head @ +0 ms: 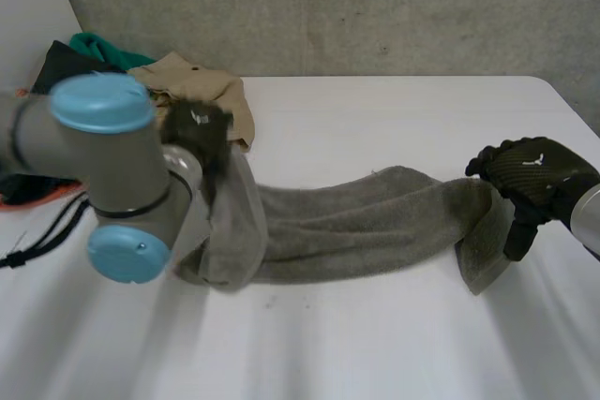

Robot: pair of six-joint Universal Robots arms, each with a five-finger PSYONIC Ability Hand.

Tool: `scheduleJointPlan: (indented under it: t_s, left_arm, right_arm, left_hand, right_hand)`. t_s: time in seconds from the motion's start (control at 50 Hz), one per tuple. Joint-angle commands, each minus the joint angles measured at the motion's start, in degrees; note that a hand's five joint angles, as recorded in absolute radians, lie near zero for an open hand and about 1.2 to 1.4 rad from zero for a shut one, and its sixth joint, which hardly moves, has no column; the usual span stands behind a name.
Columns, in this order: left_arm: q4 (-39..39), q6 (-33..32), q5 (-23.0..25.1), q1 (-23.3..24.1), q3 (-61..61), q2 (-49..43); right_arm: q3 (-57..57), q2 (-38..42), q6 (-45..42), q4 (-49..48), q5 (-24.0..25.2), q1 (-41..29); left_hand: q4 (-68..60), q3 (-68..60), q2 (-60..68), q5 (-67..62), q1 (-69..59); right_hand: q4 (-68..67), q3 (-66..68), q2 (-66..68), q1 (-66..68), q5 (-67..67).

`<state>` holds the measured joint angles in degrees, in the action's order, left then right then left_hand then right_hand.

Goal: Fold the laundry.

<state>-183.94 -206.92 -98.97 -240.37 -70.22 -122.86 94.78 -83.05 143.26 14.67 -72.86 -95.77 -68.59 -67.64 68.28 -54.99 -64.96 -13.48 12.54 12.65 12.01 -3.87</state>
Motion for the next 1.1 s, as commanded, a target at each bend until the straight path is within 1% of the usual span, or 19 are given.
scheduleJointPlan:
  t_s: [0.02, 0.08, 0.12, 0.24, 0.34, 0.42, 0.52, 0.58, 0.62, 0.64, 0.66, 0.72, 0.74, 0.8, 0.82, 0.9, 0.92, 1.0, 1.1]
  left_arm:
    - [-6.7, 1.0, 4.8, 0.7, -2.5, 11.2]
    - [-6.9, 1.2, 9.4, 0.9, -2.2, 13.9]
    - [-7.0, 2.0, 13.5, 1.3, -2.0, 16.0]
    - [-8.2, 5.9, 21.1, 3.3, -1.9, 20.3]
    - [-9.2, 9.1, 26.6, 4.6, -3.1, 25.7]
    - [-9.2, 9.6, 28.1, 5.5, -4.2, 28.7]
    - [-9.5, 9.7, 29.0, 6.8, -5.0, 31.1]
    - [-9.5, 9.7, 29.1, 6.8, -5.2, 31.9]
    - [-9.5, 9.4, 29.0, 6.8, -5.3, 32.0]
    - [-9.5, 9.4, 29.0, 6.8, -5.2, 31.9]
    - [-9.4, 9.4, 29.0, 6.7, -5.2, 31.9]
    - [-9.4, 9.3, 28.9, 6.3, -5.3, 31.8]
    - [-9.4, 9.3, 28.8, 5.6, -5.6, 31.8]
    - [-9.5, 9.3, 28.6, 3.8, -6.0, 31.8]
    - [-9.4, 9.3, 28.6, 1.9, -6.2, 31.8]
    - [-9.4, 9.3, 28.9, -1.9, -7.8, 31.7]
    - [-9.5, 9.3, 29.0, -2.5, -8.3, 31.6]
    - [-9.6, 9.2, 29.0, -3.4, -10.5, 30.5]
    - [-9.7, 9.0, 28.9, -3.7, -13.0, 26.4]
  right_arm:
    - [-7.7, 3.4, 1.9, -0.4, 0.1, 0.4]
    - [-12.6, 6.2, 4.2, -0.3, 0.6, 0.1]
    - [-17.1, 9.6, 6.4, -0.4, 2.7, 0.1]
    - [-28.7, 20.1, 13.4, -0.9, 12.5, -0.3]
    - [-36.3, 30.2, 18.7, -3.2, 15.9, -1.8]
    - [-40.6, 36.9, 20.0, -4.3, 16.3, -5.4]
    - [-42.6, 44.5, 20.0, -4.3, 18.8, -9.9]
    - [-43.3, 46.7, 20.0, -4.4, 19.9, -10.8]
    - [-45.2, 47.7, 20.1, -4.3, 19.7, -10.8]
    - [-46.3, 47.8, 20.2, -4.3, 19.4, -10.8]
    - [-46.9, 47.7, 20.2, -4.3, 19.1, -10.8]
    - [-49.8, 45.7, 21.3, -4.3, 14.6, -10.7]
    - [-50.0, 42.1, 21.4, -4.6, 10.3, -9.9]
    - [-47.9, 35.0, 20.9, -5.7, 5.9, -7.7]
    - [-46.7, 33.1, 20.7, -6.2, 5.2, -6.5]
    - [-38.7, 22.4, 18.6, -7.5, 6.7, -1.4]
    - [-35.0, 18.2, 17.2, -7.0, 8.3, 0.0]
    - [-27.0, 11.3, 12.3, -4.1, 11.9, 2.9]
    - [-20.9, 9.7, 6.3, 2.6, 12.2, 3.7]
  left_hand:
    - [-11.4, -12.4, 11.7, -15.0, -15.0]
    - [-11.4, -12.4, 11.7, -15.0, -15.0]
    - [-11.4, -12.4, 11.7, -15.0, -15.0]
    - [-11.4, -12.4, 11.7, -15.0, -15.0]
    - [-11.4, -12.4, 11.7, -15.0, -15.0]
    - [-11.4, -12.4, 11.7, -15.0, -15.0]
    - [-11.4, -12.4, 11.7, -15.0, -15.0]
    - [-11.4, -12.4, 11.7, -15.0, -15.0]
    - [-11.4, -12.4, 11.7, -15.0, -15.0]
    - [-11.4, -12.4, 11.7, -15.0, -15.0]
    - [-11.4, -12.4, 11.7, -15.0, -15.0]
    - [-11.4, -12.4, 11.7, -15.0, -15.0]
    - [-11.4, -12.4, 11.7, -15.0, -15.0]
    - [-11.4, -12.4, 11.7, -15.0, -15.0]
    - [-11.4, -12.4, 11.7, -15.0, -15.0]
    - [-11.4, -12.4, 11.7, -15.0, -15.0]
    - [-11.4, -12.4, 11.7, -15.0, -15.0]
    - [-11.4, -12.4, 11.7, -15.0, -15.0]
    - [-11.4, -12.4, 11.7, -15.0, -15.0]
  right_hand:
    - [3.5, -2.5, -2.6, -2.0, 3.9]
    - [3.5, -2.5, -2.6, -2.0, 3.9]
    - [3.5, -2.5, -2.6, -2.0, 3.9]
    - [3.5, -2.5, -2.6, -2.0, 3.9]
    - [3.5, -2.5, -2.6, -2.0, 3.9]
    - [3.5, -2.5, -2.6, -2.0, 3.9]
    - [3.5, -2.5, -2.6, -2.0, 3.9]
    - [3.5, -2.5, -2.6, -2.0, 3.9]
    - [-27.4, 28.3, 28.2, 28.9, -27.0]
    - [-53.9, 54.8, 54.7, 55.3, -53.5]
    - [-66.4, 67.3, 67.2, 67.9, -66.0]
    - [-66.5, 67.5, 67.4, 68.0, -66.1]
    - [-66.5, 67.5, 67.4, 68.0, -66.1]
    - [-66.5, 67.5, 67.4, 68.0, -66.1]
    - [-66.5, 67.5, 67.4, 68.0, -66.1]
    - [-66.5, 67.5, 67.4, 68.0, -66.1]
    - [-66.5, 67.5, 67.4, 68.0, -66.1]
    - [-66.5, 67.5, 67.4, 68.0, -66.1]
    - [-66.5, 67.5, 67.4, 68.0, -66.1]
